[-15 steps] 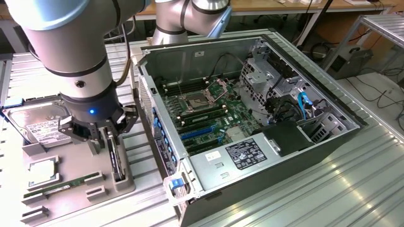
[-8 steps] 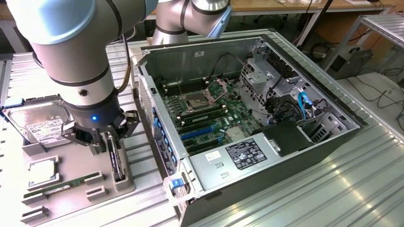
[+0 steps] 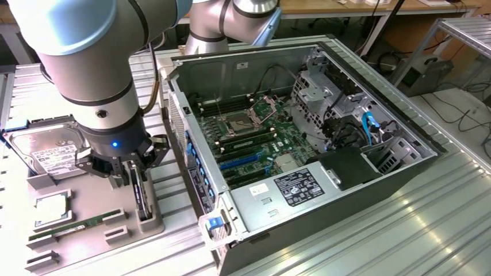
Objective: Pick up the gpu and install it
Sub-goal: 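Pick up the gpu and move the gpu toward the slot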
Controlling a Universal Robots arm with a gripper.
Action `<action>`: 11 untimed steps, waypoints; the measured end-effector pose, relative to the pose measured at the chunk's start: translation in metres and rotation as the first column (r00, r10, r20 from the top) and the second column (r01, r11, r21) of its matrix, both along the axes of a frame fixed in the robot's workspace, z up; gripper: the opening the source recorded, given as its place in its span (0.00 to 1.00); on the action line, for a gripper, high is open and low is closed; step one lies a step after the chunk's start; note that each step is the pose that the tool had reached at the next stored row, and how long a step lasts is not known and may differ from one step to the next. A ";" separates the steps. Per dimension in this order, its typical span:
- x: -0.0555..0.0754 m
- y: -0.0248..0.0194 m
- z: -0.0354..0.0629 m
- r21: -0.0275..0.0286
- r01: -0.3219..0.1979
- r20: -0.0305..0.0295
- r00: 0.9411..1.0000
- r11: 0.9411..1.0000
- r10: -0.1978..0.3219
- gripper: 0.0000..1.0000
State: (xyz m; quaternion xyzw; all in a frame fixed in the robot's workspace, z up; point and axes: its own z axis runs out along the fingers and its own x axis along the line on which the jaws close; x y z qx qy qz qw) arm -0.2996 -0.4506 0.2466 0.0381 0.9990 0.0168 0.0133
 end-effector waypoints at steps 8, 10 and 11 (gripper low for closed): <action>0.000 0.0000 0.0001 0.000 0.000 0.000 1.000 1.000 0.000 0.28; 0.000 0.0000 0.0000 0.000 0.000 0.000 1.000 1.000 0.000 0.26; 0.000 0.0000 0.0000 0.000 0.000 0.000 1.000 1.000 0.000 0.26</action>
